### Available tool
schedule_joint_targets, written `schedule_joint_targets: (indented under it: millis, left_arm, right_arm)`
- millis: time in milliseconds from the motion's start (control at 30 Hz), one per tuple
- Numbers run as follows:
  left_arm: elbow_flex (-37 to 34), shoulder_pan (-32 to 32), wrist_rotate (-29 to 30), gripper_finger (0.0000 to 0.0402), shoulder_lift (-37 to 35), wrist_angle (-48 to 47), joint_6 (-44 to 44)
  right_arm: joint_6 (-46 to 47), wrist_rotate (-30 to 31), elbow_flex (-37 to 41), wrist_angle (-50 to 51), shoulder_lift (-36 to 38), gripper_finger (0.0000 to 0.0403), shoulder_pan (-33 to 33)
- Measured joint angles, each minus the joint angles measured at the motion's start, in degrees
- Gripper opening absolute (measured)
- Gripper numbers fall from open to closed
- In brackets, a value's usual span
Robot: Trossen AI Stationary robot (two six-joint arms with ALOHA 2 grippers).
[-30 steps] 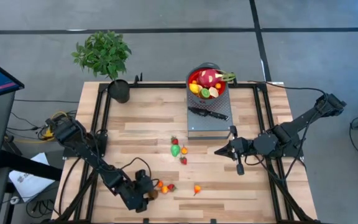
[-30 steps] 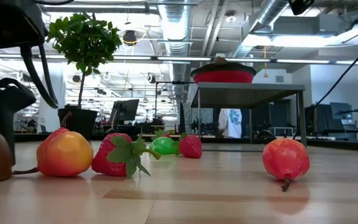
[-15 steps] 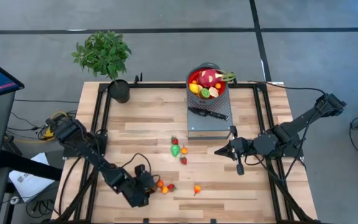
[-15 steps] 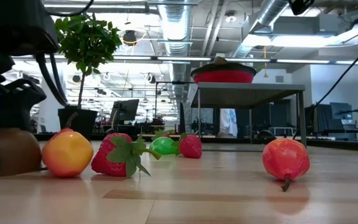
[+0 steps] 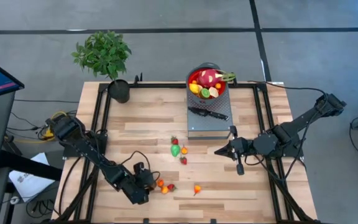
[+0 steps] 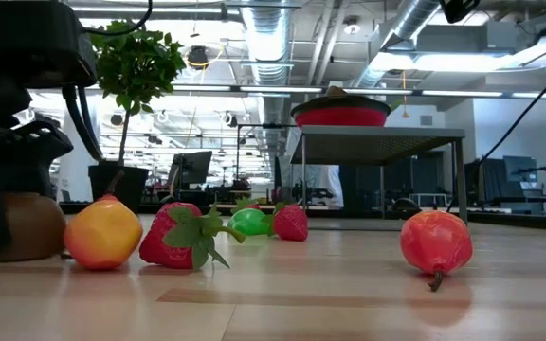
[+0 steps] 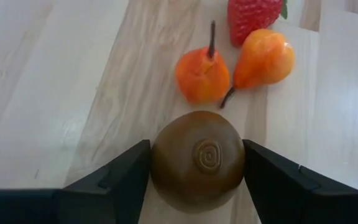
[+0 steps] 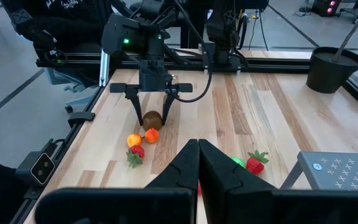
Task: Pick & Place Fruit
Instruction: Put the half kiwi into the red colander on the shelf
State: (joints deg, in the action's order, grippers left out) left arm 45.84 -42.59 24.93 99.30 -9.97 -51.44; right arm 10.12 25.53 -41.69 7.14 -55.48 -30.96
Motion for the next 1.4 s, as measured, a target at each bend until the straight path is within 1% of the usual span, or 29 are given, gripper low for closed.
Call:
schedule_joint_targets:
  millis: [233,367,533,667,867,1067,1300,1400]
  left_arm:
    - [0.00,-0.02,0.10,0.0233,-0.46,0.55,-0.26]
    - [0.03,-0.02,-0.01,0.0226,-0.48,1.07,-0.50]
    - [0.11,-0.04,-1.33,0.0227,-0.57,1.46,-1.22]
    - [0.15,-0.07,-1.24,0.0229,-2.27,1.66,-1.35]
    - [0.17,0.37,0.44,0.0226,-8.89,1.47,-0.21]
    - [0.24,2.33,5.21,0.0230,-17.53,1.38,0.15]
    - [0.24,7.88,8.26,0.0230,-26.38,1.53,1.87]
    - [0.24,11.60,8.45,0.0229,-29.19,2.08,1.88]
  right_arm:
    - [0.00,-0.01,0.00,0.11,0.00,0.0000,0.00]
    - [-0.01,-0.01,0.00,0.11,0.00,0.0000,-0.03]
    - [-0.01,-0.01,0.00,0.12,0.00,0.0000,-0.04]
    - [-0.01,-0.01,0.00,0.15,0.00,0.0000,-0.04]
    - [-0.01,-0.01,0.00,0.17,0.00,0.0000,-0.04]
    - [-0.51,-0.01,0.00,0.52,0.00,0.0000,-0.07]
    - [-1.92,-0.03,0.00,3.01,0.00,0.0000,0.02]
    - [-6.16,-0.02,0.00,3.11,0.00,0.0000,0.61]
